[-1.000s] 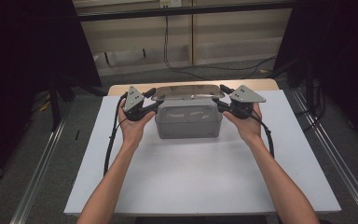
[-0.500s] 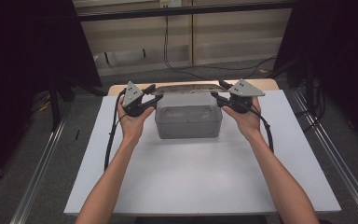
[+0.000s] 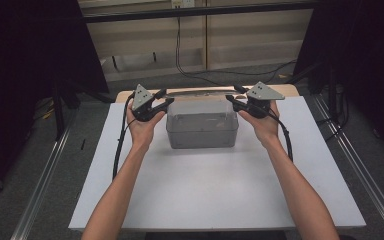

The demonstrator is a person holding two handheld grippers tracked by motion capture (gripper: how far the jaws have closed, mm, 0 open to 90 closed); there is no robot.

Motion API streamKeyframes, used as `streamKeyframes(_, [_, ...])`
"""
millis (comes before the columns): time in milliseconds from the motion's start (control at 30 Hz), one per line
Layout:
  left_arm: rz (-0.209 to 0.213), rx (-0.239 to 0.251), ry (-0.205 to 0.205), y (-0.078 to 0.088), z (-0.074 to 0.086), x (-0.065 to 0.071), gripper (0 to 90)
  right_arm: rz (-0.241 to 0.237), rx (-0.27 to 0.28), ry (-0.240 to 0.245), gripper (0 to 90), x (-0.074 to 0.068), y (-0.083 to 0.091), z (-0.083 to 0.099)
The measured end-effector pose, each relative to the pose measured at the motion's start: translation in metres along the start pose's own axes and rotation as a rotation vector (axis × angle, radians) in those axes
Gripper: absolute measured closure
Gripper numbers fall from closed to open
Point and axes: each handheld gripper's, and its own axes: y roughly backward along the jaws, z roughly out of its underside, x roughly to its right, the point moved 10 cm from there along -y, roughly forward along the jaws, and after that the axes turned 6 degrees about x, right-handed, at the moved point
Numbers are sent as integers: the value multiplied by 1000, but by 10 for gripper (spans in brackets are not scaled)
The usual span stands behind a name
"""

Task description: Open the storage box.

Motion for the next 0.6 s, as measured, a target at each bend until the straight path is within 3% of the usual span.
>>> streamKeyframes(400, [1,-14,-13,-3,-1,-5,626,5,14,-33,595,8,-5,6])
streamKeyframes(600, [-16,-3,12,-8,-2,-10,635,3,17,-58,605,13,-8,5])
